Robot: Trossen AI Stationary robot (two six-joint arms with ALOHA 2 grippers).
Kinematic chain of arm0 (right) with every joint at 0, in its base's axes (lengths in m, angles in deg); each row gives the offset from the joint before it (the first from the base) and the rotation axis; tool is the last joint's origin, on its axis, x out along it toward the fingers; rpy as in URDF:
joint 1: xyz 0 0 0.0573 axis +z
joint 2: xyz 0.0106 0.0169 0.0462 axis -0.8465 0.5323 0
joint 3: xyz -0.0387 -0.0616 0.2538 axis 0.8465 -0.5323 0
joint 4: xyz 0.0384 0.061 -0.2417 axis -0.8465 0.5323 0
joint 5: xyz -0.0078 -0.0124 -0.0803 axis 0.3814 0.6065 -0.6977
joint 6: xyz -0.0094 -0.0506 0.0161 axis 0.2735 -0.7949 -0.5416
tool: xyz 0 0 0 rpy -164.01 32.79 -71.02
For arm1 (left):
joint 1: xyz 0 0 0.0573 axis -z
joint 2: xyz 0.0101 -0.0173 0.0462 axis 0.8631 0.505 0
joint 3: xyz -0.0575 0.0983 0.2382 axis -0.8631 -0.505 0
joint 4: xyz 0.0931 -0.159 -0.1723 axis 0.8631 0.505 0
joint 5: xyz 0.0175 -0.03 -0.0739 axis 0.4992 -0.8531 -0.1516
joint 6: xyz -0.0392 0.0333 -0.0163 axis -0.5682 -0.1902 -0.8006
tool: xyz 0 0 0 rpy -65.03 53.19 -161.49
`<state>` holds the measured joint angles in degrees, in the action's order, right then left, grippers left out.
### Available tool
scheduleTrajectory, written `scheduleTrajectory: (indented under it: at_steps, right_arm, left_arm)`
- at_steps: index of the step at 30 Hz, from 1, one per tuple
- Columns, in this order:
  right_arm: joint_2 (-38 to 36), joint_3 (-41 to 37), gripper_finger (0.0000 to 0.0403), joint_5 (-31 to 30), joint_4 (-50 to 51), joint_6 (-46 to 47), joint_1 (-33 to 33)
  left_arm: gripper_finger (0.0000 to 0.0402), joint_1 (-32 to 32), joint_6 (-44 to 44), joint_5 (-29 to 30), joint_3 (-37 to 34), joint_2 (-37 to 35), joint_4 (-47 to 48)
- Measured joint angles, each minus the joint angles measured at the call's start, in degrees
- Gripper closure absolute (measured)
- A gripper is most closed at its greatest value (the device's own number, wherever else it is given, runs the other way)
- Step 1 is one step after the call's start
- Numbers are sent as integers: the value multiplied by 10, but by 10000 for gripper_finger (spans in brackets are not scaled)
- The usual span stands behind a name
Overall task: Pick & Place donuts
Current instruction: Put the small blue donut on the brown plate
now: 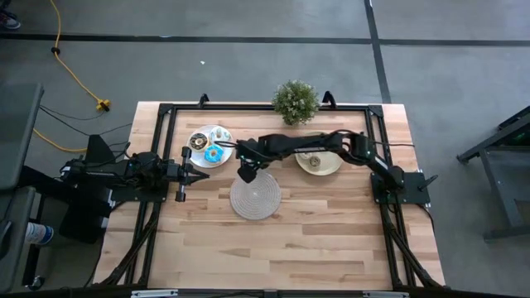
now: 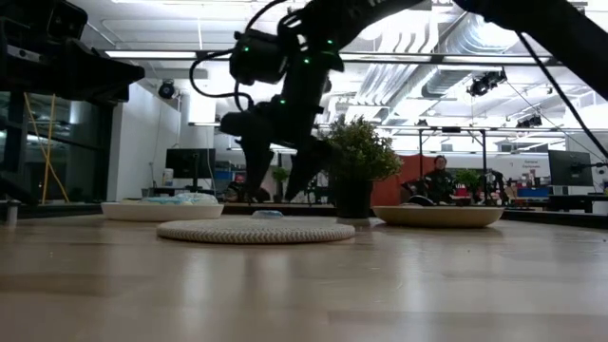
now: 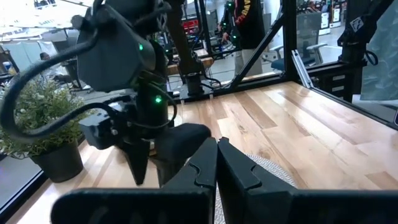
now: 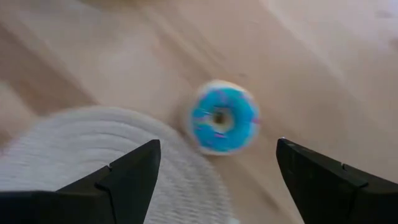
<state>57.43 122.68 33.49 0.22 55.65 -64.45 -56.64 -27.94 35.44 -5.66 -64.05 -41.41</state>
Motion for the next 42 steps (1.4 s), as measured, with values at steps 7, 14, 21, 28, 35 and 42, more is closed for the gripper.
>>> scheduleTrajectory:
  at_steps: [7, 14, 21, 28, 35, 42]
  right_arm:
    - [10, 42, 90, -20, 62, 5, -6]
    - [10, 41, 90, 6, 73, 27, -8]
    - [10, 41, 90, 7, 55, 22, -17]
    - [13, 41, 91, 18, 49, 11, -18]
    - [21, 46, 91, 20, 48, 8, -21]
    - [59, 107, 91, 22, 81, -8, -25]
  left_arm:
    - [401, 0, 0, 0, 0, 0, 0]
    - [401, 0, 0, 0, 0, 0, 0]
    - [401, 0, 0, 0, 0, 0, 1]
    - [401, 0, 0, 0, 0, 0, 1]
    - [401, 0, 0, 0, 0, 0, 1]
    - [401, 0, 0, 0, 0, 0, 1]
